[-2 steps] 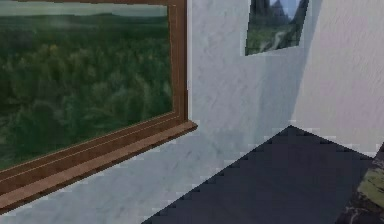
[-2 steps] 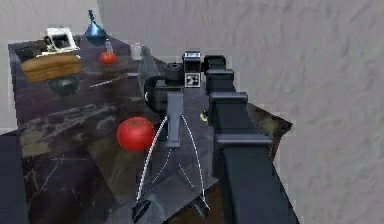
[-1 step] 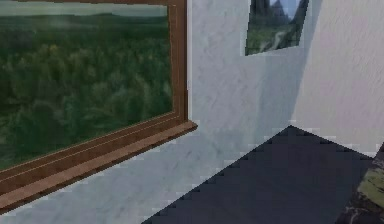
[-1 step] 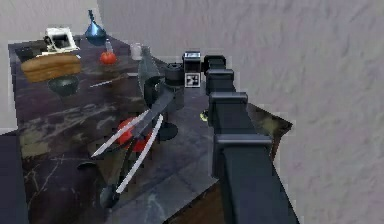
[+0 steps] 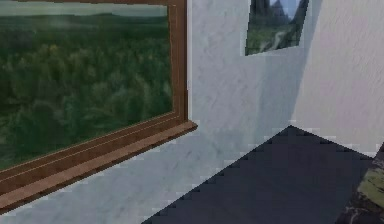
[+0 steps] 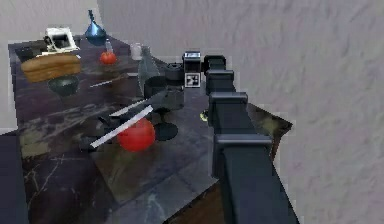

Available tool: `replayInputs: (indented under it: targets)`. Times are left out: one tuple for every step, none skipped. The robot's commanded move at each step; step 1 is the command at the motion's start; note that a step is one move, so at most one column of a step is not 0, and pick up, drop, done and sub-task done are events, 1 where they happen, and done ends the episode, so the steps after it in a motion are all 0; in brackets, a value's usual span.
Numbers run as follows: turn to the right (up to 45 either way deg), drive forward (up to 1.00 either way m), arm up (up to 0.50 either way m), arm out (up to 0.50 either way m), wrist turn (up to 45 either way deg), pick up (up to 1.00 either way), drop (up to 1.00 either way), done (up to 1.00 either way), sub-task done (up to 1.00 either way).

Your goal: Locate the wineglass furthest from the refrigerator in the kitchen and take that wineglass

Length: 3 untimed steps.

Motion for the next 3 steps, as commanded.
replayInputs:
  targets:
    - [0.0, 0.0, 0.0, 0.0, 45.0, 0.0, 0.0, 0.0, 0.0]
    - [0.0, 0.0, 0.0, 0.0, 24.0, 0.0, 0.0, 0.0, 0.0]
    - [0.0, 0.0, 0.0, 0.0, 0.0, 1.0, 0.0, 0.0, 0.0]
